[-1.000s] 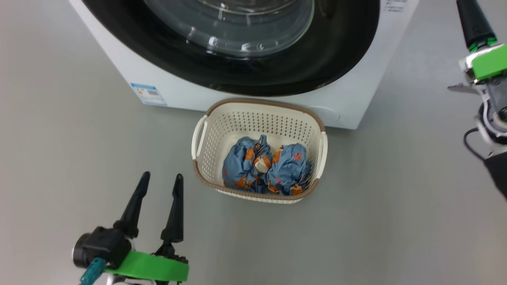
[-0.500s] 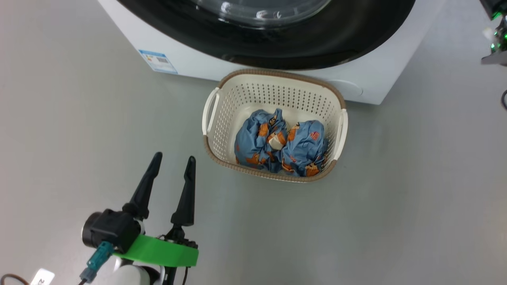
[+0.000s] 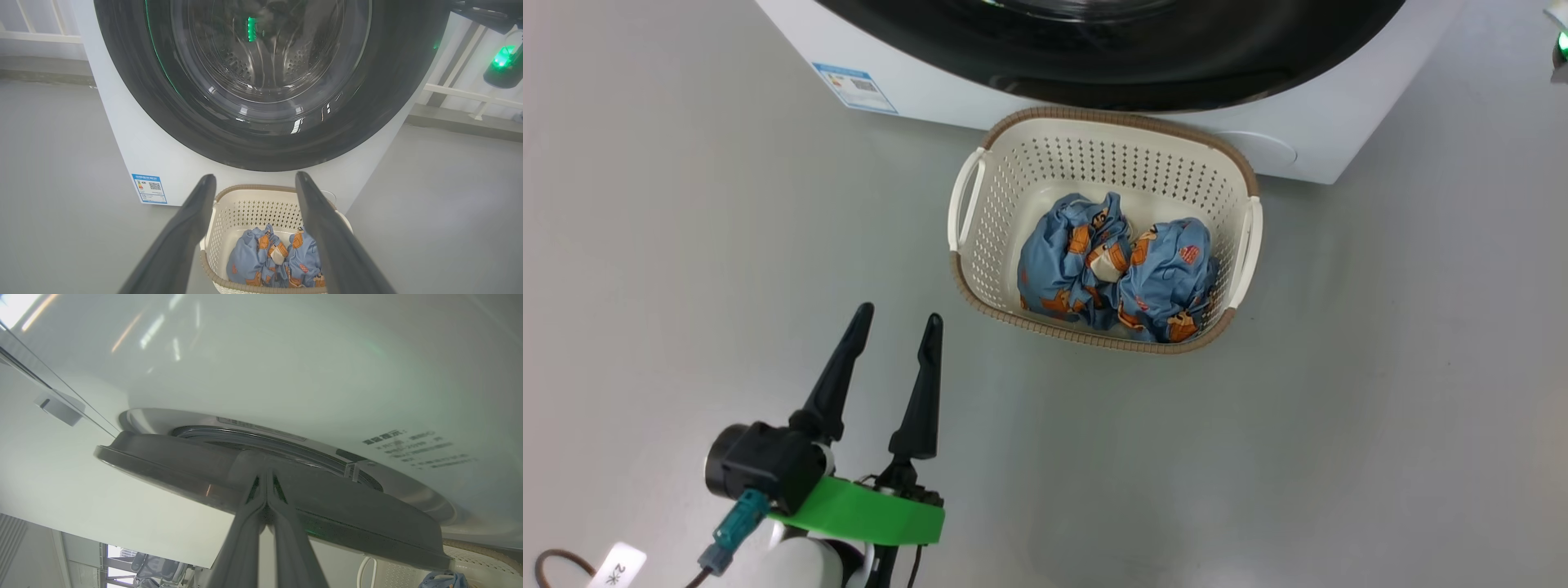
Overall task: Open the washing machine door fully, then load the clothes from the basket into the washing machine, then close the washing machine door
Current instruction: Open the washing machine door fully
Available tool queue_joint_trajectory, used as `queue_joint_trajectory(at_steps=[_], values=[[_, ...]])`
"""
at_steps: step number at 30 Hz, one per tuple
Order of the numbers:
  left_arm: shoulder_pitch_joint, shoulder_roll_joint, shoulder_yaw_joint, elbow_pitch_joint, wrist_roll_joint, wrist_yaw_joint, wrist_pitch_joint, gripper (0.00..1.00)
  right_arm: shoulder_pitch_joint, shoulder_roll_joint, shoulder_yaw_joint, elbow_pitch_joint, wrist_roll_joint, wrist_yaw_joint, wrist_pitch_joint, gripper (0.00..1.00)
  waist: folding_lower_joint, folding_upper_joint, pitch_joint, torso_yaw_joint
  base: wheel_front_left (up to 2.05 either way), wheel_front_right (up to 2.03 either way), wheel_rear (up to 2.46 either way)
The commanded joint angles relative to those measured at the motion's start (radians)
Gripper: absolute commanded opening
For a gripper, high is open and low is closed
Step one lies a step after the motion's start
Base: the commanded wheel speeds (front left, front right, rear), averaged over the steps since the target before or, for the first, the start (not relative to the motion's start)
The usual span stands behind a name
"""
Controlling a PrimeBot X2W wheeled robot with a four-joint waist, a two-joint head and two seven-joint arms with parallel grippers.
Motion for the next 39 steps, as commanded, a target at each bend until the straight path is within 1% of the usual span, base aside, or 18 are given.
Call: queue_joint_trajectory(at_steps=[1, 11, 19, 25, 31, 39], values=[[-0.030, 0.013, 0.026, -0.031, -0.006, -0.002, -0.006, 1.00, -0.024, 0.010, -0.003, -0.019, -0.021, 0.005, 0.007, 0.00, 0.0000, -0.0001, 0.015, 0.003, 0.00, 0.00, 0.00], [-0.050, 0.011, 0.015, -0.037, -0.010, -0.002, -0.006, 1.00, -0.075, 0.031, 0.001, -0.016, -0.065, 0.005, 0.033, 0.00, 0.0000, -0.0001, 0.049, 0.016, 0.00, 0.00, 0.00], [-0.064, 0.008, 0.008, -0.039, -0.018, -0.002, -0.006, 1.00, -0.101, 0.031, 0.020, -0.021, -0.104, 0.005, 0.036, 0.00, 0.0000, -0.0001, 0.065, 0.035, 0.00, 0.00, 0.00], [-0.070, 0.007, 0.007, -0.042, -0.024, -0.002, -0.006, 1.00, -0.113, 0.035, 0.032, -0.023, -0.109, 0.005, 0.044, 0.00, 0.0000, -0.0001, 0.073, 0.049, 0.00, 0.00, 0.00], [-0.066, 0.006, 0.011, -0.036, -0.028, -0.002, -0.006, 1.00, -0.087, 0.042, 0.047, -0.042, -0.097, 0.005, 0.068, 0.00, 0.0000, -0.0001, 0.055, 0.049, 0.00, 0.00, 0.00], [-0.043, 0.006, 0.019, -0.026, -0.022, -0.002, -0.006, 1.00, 0.003, 0.066, 0.089, -0.081, -0.093, 0.005, 0.107, 0.00, 0.0000, -0.0001, -0.005, 0.024, 0.00, 0.00, 0.00]])
